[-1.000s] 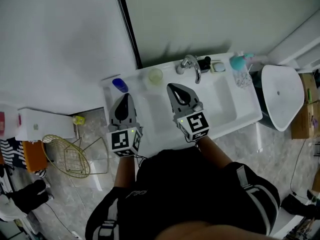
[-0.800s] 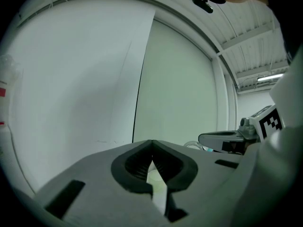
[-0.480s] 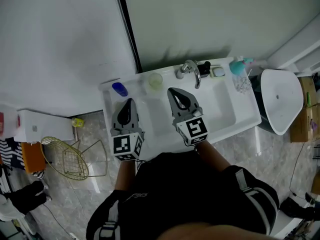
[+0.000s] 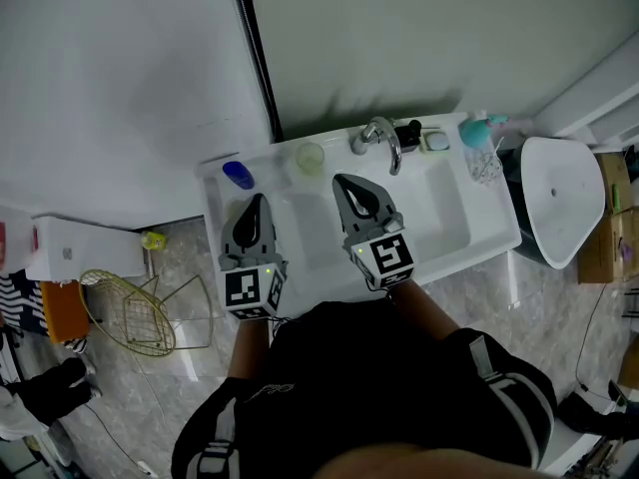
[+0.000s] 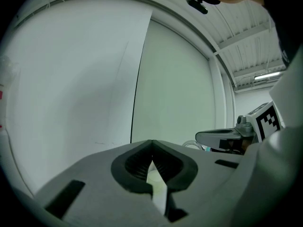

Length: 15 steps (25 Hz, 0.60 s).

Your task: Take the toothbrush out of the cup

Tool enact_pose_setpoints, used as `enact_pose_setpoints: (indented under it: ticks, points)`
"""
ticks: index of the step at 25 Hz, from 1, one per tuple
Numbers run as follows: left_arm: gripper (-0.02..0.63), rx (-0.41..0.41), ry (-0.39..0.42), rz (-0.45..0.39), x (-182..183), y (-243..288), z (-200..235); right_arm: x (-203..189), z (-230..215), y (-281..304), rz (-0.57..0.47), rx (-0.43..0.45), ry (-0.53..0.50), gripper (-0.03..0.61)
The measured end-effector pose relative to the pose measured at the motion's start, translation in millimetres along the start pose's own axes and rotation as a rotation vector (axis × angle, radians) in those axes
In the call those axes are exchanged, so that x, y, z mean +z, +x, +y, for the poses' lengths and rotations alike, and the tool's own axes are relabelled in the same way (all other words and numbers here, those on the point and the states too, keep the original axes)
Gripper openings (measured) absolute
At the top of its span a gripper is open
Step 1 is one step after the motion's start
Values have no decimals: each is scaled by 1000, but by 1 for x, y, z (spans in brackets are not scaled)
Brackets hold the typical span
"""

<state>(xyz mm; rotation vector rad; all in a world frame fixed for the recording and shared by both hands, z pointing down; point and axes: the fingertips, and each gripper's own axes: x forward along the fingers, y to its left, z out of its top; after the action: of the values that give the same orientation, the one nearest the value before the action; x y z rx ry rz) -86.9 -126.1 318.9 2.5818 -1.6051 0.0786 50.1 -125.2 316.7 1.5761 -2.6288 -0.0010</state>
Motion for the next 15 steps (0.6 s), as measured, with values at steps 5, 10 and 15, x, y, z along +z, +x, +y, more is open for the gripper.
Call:
enact_pose_setpoints:
  ticks: [5,10,15]
  points:
    - [0,-4,-3,7,-3,1,0,0,3,0,3,10,-9,5]
    - [0,-11,-3,5,-3,2,-1,-3,3,1,4,14,4,5]
    - [0,-11,-13,11,-4,2,0,-6,4,1,13,13,14,5]
